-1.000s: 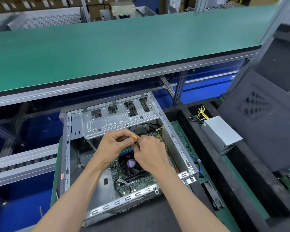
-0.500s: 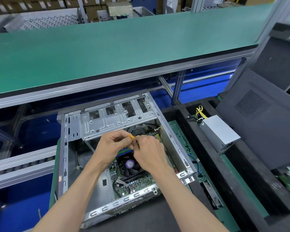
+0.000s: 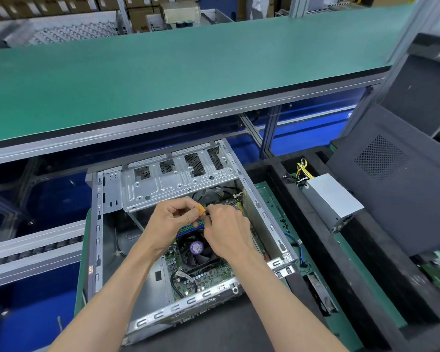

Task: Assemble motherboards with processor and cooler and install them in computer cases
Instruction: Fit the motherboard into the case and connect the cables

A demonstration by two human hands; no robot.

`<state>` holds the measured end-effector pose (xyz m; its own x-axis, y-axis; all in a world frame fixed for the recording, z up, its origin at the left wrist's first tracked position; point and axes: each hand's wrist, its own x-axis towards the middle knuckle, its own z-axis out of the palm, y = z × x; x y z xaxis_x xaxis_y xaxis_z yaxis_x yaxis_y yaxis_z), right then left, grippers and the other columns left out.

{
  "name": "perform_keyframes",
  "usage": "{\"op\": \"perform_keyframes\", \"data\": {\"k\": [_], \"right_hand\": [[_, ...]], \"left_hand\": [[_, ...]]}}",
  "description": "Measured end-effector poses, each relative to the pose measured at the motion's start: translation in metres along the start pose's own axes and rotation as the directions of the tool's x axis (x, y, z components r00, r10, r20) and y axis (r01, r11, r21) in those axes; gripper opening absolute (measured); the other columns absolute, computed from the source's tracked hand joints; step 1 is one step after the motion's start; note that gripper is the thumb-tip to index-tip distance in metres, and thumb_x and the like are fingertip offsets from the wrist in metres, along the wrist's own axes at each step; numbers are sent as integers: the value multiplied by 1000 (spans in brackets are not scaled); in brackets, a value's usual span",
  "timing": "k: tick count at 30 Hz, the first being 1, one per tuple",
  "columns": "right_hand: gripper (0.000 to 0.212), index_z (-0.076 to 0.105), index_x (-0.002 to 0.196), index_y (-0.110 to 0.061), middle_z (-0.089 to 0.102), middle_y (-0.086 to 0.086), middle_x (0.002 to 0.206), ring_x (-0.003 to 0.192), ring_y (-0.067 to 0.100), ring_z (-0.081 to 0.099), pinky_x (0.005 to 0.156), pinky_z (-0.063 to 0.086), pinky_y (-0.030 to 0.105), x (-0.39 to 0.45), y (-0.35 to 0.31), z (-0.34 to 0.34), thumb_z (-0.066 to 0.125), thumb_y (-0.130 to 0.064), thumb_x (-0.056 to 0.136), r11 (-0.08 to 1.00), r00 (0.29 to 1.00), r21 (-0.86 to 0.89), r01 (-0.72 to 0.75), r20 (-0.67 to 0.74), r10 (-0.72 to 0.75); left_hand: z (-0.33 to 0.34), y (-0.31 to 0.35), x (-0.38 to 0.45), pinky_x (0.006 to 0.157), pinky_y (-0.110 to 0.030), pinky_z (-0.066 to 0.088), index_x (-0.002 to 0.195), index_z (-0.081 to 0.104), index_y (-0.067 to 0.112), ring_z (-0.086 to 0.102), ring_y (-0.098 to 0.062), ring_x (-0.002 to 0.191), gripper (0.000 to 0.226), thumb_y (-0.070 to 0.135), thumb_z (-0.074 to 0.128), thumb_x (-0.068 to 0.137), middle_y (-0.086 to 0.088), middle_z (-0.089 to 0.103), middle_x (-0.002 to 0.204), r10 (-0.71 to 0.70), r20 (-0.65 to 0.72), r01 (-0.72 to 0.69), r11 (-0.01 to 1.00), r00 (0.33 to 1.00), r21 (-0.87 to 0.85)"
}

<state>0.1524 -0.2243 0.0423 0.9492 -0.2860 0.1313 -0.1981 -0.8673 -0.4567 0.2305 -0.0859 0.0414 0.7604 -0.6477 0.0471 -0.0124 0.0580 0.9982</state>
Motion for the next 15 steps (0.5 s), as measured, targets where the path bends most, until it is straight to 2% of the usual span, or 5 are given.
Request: {"op": "perform_keyframes", "data": {"k": [3, 6, 12, 15], "right_hand": [[18, 63, 94, -16, 69, 6, 95, 84, 36, 65, 60, 33, 36, 0, 1, 1, 51, -27, 101, 1000, 1000, -9, 16, 5, -16], [18, 64, 94, -15, 69, 7, 94, 83, 36, 66, 59, 35, 36, 0, 1, 3, 51, -27, 101, 1000, 1000, -12, 19, 4, -19], [20, 64, 97, -16, 69, 6, 96, 84, 35, 66, 60, 39, 37, 1, 2, 3, 49, -28, 102, 1000, 1000, -14, 23, 16, -23], [22, 65, 102, -18, 69, 4, 100, 87, 34, 66, 61, 40, 37, 1, 2, 2, 47, -30, 103, 1000, 1000, -13, 19, 7, -19]], "left_hand": [[-1, -2, 0, 70, -35, 39, 79, 74, 16, 46, -23, 67, 27, 43, 79, 79, -6, 62, 72, -11, -1, 11, 999, 1000, 32], [-1, -2, 1, 68, -36, 35, 79, 72, 13, 42, -25, 69, 35, 47, 79, 79, -6, 60, 72, -13, 11, 12, 999, 1000, 34], [-1, 0, 0, 68, -28, 39, 81, 71, 15, 47, -20, 69, 26, 40, 75, 83, -2, 62, 74, -15, 13, 14, 999, 1000, 42], [-2, 1, 1, 70, -30, 44, 83, 71, 14, 51, -22, 70, 22, 37, 74, 83, -10, 63, 79, 3, -11, -3, 999, 1000, 33]]}}
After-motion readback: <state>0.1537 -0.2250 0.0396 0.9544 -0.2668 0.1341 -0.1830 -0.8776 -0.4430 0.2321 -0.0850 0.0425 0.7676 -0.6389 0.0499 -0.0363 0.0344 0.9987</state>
